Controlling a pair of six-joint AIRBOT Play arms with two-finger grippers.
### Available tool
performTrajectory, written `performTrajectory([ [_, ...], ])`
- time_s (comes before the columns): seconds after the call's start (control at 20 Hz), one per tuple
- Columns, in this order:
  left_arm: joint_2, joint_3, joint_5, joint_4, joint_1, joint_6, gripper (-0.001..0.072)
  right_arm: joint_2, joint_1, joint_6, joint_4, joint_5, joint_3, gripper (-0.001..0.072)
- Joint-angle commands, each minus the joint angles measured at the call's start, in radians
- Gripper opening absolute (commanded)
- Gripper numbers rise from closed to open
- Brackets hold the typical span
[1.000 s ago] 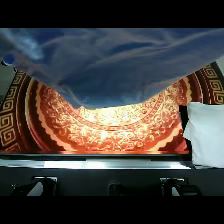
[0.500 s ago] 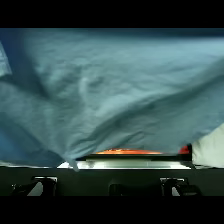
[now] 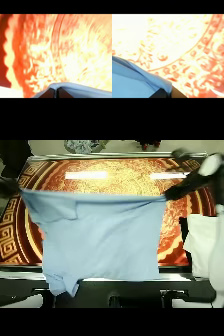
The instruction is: Fold the shirts.
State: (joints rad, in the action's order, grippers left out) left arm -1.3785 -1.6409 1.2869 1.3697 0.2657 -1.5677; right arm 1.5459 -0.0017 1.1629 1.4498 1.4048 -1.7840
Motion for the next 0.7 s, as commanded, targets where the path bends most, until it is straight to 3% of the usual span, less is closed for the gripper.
performTrajectory([
  [0.0, -0.214, 0.119, -0.096, -0.084, -0.003, 0.066, 0.0032, 0.259, 0.001, -0.003, -0.193, -0.214, -0.001, 0.0045],
  [0.2, -0.339, 0.057, -0.335, -0.27, -0.003, 0.13, 0.0032, 0.291, 0.0, 0.094, -0.145, -0.565, -0.004, 0.0045],
  [0.3, -0.362, 0.01, -0.427, -0.32, -0.003, 0.158, 0.0032, 0.288, 0.0, 0.174, -0.061, -0.658, -0.012, 0.0045],
  [0.5, -0.388, -0.041, -0.432, -0.365, -0.015, 0.155, 0.0032, 0.305, 0.0, 0.203, 0.01, -0.612, -0.011, 0.0045],
  [0.65, -0.395, -0.04, -0.288, -0.34, -0.035, 0.166, 0.0032, 0.312, 0.0, 0.203, 0.034, -0.513, -0.012, 0.0045],
])
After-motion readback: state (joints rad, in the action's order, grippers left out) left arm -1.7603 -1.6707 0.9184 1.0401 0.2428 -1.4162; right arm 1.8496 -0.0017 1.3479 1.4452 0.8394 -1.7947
